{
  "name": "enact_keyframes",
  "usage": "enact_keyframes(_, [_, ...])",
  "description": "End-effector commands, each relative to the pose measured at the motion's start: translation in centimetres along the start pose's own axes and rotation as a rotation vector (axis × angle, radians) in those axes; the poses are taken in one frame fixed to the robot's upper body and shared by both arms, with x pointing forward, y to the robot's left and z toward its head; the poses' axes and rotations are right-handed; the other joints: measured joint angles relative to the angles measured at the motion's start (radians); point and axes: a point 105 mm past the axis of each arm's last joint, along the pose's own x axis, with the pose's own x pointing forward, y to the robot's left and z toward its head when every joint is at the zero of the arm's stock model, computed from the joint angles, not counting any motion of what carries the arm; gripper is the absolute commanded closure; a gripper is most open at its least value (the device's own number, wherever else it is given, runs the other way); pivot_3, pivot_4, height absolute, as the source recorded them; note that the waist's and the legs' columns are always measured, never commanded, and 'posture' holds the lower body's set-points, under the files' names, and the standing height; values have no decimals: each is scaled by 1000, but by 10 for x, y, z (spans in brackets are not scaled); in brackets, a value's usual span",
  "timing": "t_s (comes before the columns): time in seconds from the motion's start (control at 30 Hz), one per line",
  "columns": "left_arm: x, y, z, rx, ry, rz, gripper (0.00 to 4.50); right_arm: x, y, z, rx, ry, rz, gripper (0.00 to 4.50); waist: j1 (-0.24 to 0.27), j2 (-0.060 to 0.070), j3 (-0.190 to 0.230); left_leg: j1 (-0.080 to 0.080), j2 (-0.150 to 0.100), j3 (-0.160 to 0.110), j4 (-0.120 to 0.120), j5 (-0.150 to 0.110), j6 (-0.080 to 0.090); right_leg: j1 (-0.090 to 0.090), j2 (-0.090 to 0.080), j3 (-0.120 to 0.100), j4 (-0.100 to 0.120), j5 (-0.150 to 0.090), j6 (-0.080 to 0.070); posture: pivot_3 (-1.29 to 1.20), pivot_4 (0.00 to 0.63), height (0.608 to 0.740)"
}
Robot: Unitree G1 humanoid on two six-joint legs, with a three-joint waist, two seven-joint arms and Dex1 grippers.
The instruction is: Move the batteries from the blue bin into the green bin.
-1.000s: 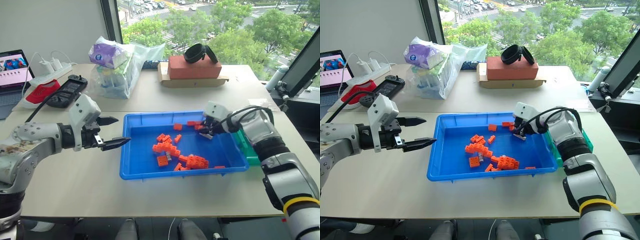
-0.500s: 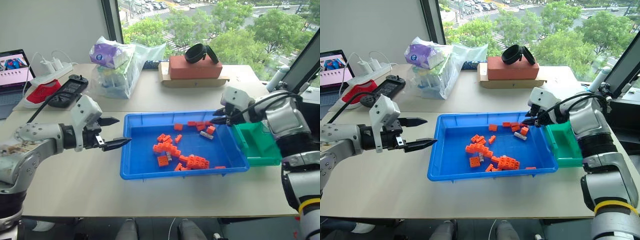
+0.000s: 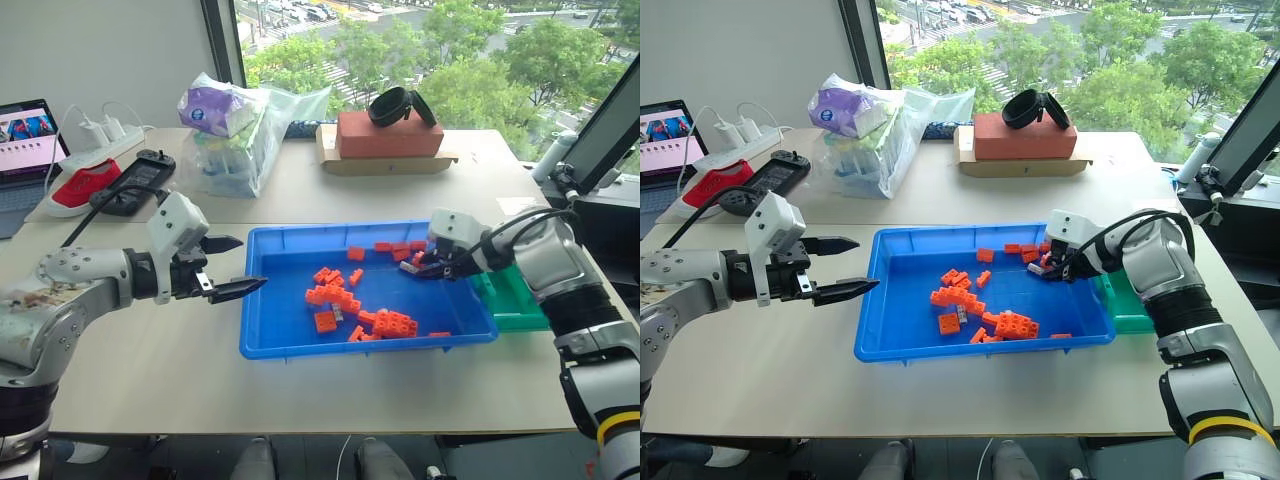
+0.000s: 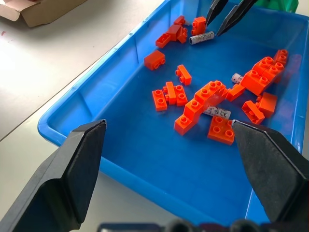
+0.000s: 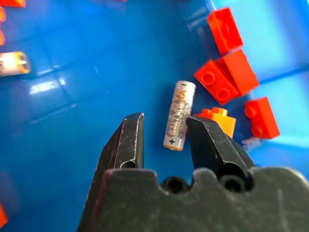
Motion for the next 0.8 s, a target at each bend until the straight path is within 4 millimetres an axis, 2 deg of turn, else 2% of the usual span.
enact_keyframes(0.03, [-3,-3,7,48,-6,-4,0,-4,-11,8,-28,-5,-54,2808,0,0,0,0,0,0,0,0,0,0,0,0,0,0,0,0,150,740])
enact_keyframes(0.17, [-3,-5,5,51,5,-12,0,5,-12,5,-16,16,-63,2808,2,0,0,0,0,0,0,0,0,0,0,0,0,0,0,0,150,740])
enact_keyframes(0.4, [-3,-6,9,48,-15,-17,0,15,-3,1,-17,43,-23,2808,1,0,0,0,0,0,0,0,0,0,0,0,0,0,0,0,150,740])
enact_keyframes(0.5, [-1,-10,11,29,-47,-43,0,16,2,-2,-35,60,-2,3475,1,0,0,0,0,0,0,0,0,0,0,0,0,0,0,0,150,740])
enact_keyframes(0.6, [-1,-11,12,21,-57,-55,0,19,7,0,-38,58,12,4484,0,-1,0,0,0,0,1,0,0,1,0,0,0,0,0,0,150,740])
enact_keyframes(0.8, [2,-9,12,20,-64,-46,0,21,7,3,-70,60,4,4484,0,-1,0,0,0,0,2,0,0,1,0,0,1,0,0,0,150,740])
